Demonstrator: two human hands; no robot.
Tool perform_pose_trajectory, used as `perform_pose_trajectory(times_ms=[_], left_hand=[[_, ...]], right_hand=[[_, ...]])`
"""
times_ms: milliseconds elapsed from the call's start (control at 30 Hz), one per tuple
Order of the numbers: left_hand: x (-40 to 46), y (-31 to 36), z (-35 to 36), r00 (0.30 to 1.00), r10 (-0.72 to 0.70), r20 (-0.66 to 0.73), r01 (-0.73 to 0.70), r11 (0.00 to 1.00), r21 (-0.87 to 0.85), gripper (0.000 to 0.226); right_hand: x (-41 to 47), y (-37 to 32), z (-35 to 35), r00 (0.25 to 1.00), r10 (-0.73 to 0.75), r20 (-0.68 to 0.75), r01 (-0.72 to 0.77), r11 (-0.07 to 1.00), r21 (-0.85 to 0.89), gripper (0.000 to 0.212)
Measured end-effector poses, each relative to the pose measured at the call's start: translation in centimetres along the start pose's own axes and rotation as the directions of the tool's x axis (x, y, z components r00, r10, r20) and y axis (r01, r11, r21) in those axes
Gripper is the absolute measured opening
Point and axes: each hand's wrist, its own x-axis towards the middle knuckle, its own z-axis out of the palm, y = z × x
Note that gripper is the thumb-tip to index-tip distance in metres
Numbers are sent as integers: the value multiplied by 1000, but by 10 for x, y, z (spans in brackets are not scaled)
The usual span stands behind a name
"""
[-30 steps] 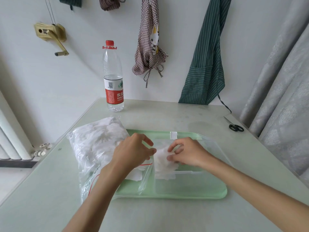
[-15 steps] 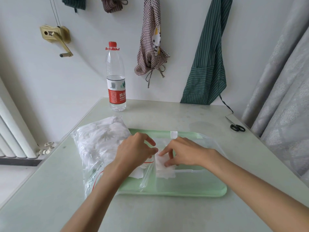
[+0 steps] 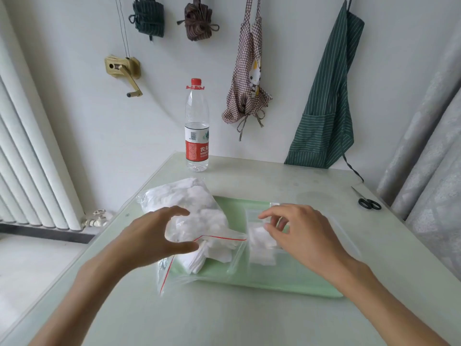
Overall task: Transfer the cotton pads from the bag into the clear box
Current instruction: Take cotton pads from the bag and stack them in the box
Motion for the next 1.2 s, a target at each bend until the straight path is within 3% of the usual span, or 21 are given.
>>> perform_pose_trajectory(times_ms=[133, 267, 400, 500, 567, 600, 767, 867, 1000, 1100, 1200], left_hand=[[0, -20, 32, 992, -63, -110, 65, 998, 8, 33], [13, -29, 50, 947, -148, -285, 109, 983, -150, 26], [22, -32, 46, 958, -133, -256, 98, 984, -146, 27], [26, -34, 37, 972, -140, -191, 114, 984, -139, 25], [26, -36, 34, 980, -132, -146, 110, 982, -151, 25], [25, -37, 35, 984, -119, -129, 98, 983, -155, 25], [18, -49, 35, 998, -29, -55, 18, 979, -202, 29], [17, -51, 35, 1000, -2, -28, -5, 975, -223, 31], [17, -51, 35, 999, 23, -31, -30, 967, -254, 27], [16, -52, 32, 999, 32, -21, -37, 957, -288, 26], [10, -45, 22, 998, 49, -27, -55, 949, -311, 37]], right_hand=[[-9, -39, 29, 961, -250, -117, 240, 966, -91, 13], [-3, -59, 70, 892, -448, 63, 448, 852, -271, 16], [8, -71, 96, 862, -375, 341, 498, 748, -438, 44], [19, -76, 103, 866, -388, 315, 499, 637, -588, 62], [21, -83, 108, 875, -310, 372, 484, 589, -648, 58], [23, -82, 112, 882, -291, 370, 469, 614, -635, 52], [23, -74, 120, 894, -355, 273, 443, 794, -417, 28], [14, -76, 105, 922, -367, 120, 386, 881, -272, 28], [6, -74, 86, 975, -201, 97, 199, 980, 30, 26], [3, -71, 71, 991, -62, 121, 31, 970, 240, 16], [4, -64, 46, 961, 30, 276, -172, 845, 506, 16]])
